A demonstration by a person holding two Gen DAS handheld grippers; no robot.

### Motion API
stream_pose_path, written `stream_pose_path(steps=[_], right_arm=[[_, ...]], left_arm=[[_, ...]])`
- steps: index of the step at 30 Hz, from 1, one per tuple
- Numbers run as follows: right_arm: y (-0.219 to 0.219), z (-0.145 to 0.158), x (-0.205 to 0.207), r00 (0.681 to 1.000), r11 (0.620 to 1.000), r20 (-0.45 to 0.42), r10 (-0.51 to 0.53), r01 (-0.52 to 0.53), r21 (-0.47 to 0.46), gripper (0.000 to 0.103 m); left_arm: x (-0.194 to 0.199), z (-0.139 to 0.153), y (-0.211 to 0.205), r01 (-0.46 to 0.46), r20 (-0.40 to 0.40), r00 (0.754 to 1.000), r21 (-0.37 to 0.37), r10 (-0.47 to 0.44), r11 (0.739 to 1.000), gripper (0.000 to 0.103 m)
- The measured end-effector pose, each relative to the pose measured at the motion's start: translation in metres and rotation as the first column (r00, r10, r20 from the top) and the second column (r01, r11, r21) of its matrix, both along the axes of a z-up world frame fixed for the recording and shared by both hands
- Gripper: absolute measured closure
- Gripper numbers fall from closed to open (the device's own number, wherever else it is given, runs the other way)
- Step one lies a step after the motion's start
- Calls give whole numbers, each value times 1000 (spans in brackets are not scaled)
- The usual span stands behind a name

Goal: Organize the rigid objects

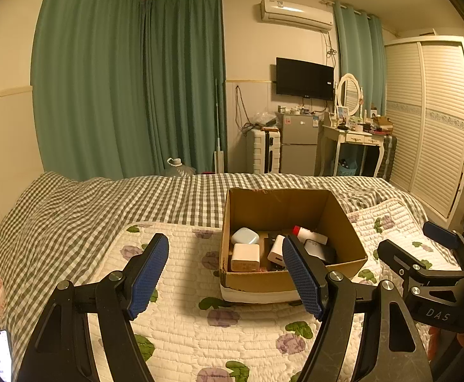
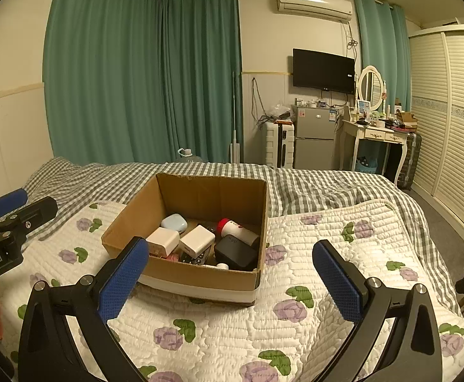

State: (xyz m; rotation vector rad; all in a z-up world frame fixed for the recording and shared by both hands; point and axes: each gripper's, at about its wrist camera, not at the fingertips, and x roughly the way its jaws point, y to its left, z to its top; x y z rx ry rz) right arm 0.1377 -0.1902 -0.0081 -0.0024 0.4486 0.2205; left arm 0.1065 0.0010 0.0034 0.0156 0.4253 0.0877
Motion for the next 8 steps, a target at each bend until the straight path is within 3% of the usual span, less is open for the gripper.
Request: stream_pose_path(steps=[8], right_arm=[[1,-1,2,1000,1000,-10,-4,4,-2,0]], left_arm=[[-2,-4,-3,16,-3,1000,7,-16,1000,26]])
